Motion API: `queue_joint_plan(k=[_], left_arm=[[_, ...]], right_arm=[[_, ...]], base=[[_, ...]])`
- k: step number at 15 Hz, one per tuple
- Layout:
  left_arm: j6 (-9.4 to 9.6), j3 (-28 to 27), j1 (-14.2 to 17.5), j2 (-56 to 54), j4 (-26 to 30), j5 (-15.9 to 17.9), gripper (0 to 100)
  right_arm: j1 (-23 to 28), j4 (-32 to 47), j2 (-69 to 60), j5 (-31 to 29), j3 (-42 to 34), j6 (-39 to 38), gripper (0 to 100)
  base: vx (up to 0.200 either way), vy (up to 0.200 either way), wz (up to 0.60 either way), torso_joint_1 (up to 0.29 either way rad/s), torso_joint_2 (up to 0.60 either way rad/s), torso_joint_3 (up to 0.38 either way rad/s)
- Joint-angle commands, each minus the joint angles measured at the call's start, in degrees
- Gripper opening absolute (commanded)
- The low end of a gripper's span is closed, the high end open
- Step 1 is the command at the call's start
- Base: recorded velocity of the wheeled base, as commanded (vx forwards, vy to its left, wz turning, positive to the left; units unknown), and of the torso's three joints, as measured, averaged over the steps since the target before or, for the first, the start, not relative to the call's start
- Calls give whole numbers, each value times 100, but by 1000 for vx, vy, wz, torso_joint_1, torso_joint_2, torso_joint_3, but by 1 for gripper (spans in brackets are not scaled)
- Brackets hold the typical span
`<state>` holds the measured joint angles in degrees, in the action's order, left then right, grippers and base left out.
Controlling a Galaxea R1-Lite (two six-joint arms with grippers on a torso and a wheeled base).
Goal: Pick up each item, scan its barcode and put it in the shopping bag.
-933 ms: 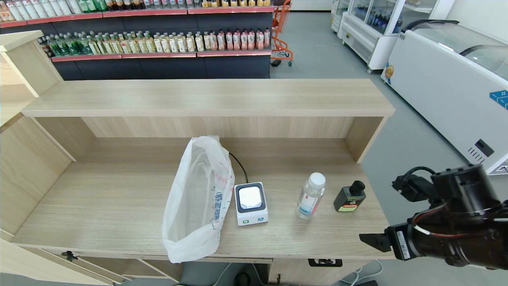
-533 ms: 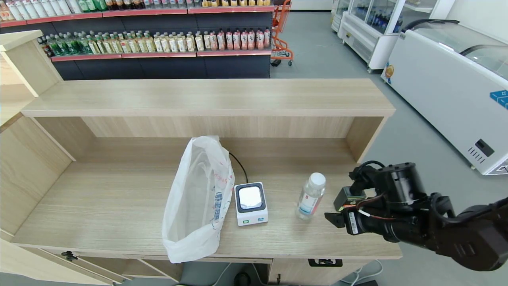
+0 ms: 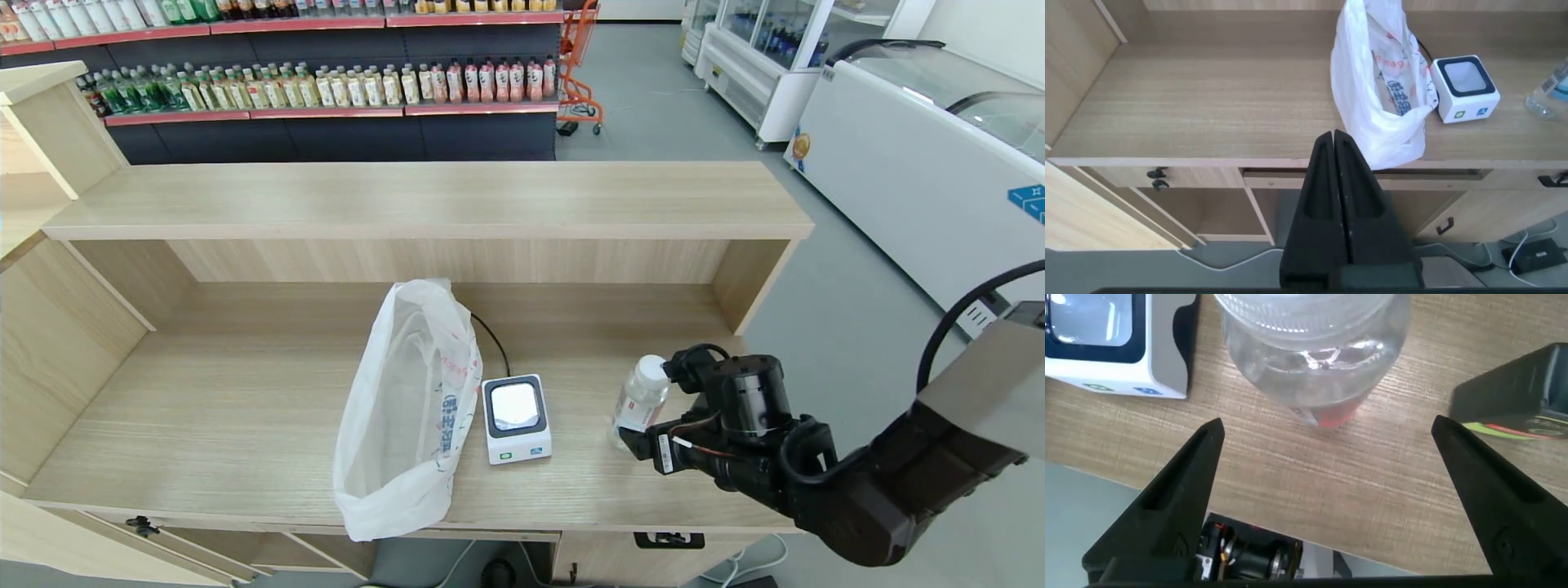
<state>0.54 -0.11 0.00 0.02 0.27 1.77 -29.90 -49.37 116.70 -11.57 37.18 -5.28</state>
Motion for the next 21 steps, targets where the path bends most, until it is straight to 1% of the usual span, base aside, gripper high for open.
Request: queue_joint_plan(k=[1, 5, 8, 10, 12, 19, 21], left_arm=[[-1, 2, 0, -2, 0, -1, 0], [-1, 2, 0, -2, -9, -1, 0], [-1, 2, 0, -2, 0, -1, 0], [-1, 2, 0, 6, 0, -1, 0], [-1, 2, 0, -2, 0, -1, 0], [-1, 2, 0, 6, 0, -1, 0], [-1, 2, 0, -2, 0, -1, 0]], right_arm=[[-68, -222, 397, -56, 79, 9, 100], [-103, -881, 863, -56, 483, 203, 100], [-130, -1127, 1048, -56, 518, 528, 100], [-130, -1400, 1215, -47, 597, 581, 100], [-147, -1558, 1347, -30, 676, 589, 100], [-147, -1699, 1566, -3, 975, 589, 100], [-147, -1962, 1566, 23, 975, 554, 100]], base=[[0, 0, 0, 0, 0, 0], [0, 0, 0, 0, 0, 0], [0, 0, 0, 0, 0, 0], [0, 0, 0, 0, 0, 0], [0, 0, 0, 0, 0, 0], [0, 0, 0, 0, 0, 0], [0, 0, 0, 0, 0, 0]])
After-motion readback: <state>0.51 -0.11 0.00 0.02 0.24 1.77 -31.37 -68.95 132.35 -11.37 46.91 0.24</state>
